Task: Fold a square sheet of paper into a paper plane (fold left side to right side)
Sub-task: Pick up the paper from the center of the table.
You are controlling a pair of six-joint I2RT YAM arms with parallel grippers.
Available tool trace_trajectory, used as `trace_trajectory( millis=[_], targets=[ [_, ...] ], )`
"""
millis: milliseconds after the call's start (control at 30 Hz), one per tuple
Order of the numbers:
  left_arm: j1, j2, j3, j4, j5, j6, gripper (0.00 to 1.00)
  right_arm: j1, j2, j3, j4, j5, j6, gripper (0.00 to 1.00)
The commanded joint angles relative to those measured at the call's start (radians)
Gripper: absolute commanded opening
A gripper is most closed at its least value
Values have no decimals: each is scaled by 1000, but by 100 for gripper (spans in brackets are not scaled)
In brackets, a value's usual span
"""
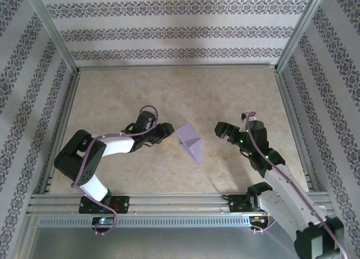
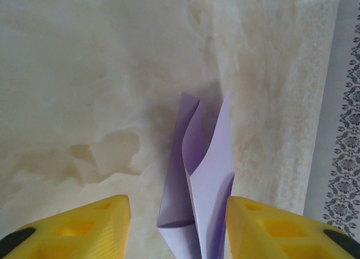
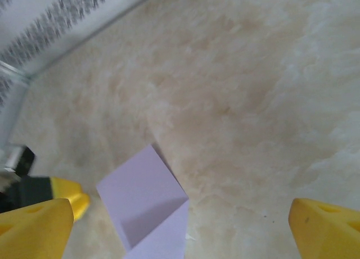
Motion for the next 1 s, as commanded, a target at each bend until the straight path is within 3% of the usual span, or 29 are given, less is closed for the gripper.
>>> trace_trajectory(
  millis=[0, 367, 567, 767, 967],
  targets=[
    [-25, 49, 44, 123, 31, -46, 48, -71, -63, -52, 63, -130, 96, 98],
    [-59, 203, 128, 157, 69, -54, 42, -113, -126, -90, 47, -159, 136, 98],
    [-59, 225, 139, 190, 87, -45, 20, -126, -100, -95, 82, -189, 159, 98],
    [-36, 150, 114, 203, 127, 54, 0, -148, -20, -106, 202, -324, 187, 96],
    [18, 1, 28, 453, 308, 110, 0, -147, 122, -92, 366, -581, 134, 93]
  ],
)
